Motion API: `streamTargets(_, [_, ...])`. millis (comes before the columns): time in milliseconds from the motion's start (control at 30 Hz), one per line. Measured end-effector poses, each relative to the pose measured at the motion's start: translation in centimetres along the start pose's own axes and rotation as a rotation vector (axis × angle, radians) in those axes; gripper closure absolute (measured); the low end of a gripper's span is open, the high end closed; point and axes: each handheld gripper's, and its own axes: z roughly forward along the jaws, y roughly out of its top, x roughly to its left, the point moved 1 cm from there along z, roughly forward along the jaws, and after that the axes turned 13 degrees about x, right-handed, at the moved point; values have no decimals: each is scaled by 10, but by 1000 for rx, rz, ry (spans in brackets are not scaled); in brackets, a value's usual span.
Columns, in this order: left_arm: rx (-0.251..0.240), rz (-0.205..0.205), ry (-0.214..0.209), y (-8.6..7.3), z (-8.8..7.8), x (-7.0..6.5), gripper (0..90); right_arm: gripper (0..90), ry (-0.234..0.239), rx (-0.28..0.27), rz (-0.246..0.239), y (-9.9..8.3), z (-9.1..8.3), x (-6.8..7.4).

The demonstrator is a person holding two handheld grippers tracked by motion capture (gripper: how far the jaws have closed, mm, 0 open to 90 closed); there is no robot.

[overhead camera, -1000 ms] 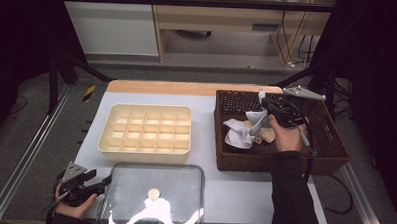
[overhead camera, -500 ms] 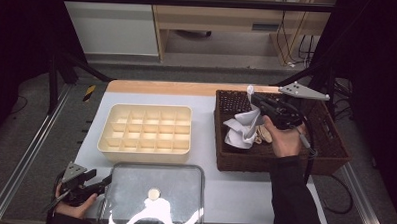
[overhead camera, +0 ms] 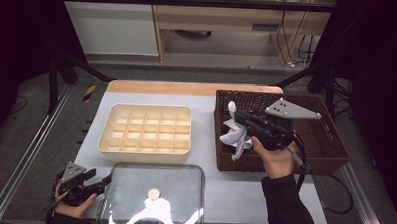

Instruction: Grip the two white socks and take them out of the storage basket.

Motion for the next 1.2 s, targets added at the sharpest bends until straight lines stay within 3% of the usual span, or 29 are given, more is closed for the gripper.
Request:
streamTargets(367, [-7, -2, 7, 0, 0, 0, 327, 851, 70, 23, -25, -24, -1, 21])
streamTargets(633, [-7, 0, 13, 0, -1, -1, 326, 851, 125, 47, -26, -53, 2, 36])
streamTargets(767, [-9, -1, 13, 0, -1, -1, 326, 851, 134, 52, -21, -64, 2, 38])
streamTargets(1200, [-39, -5, 23, 0, 0, -3, 271, 850, 147, 145, 17, -121, 10, 37])
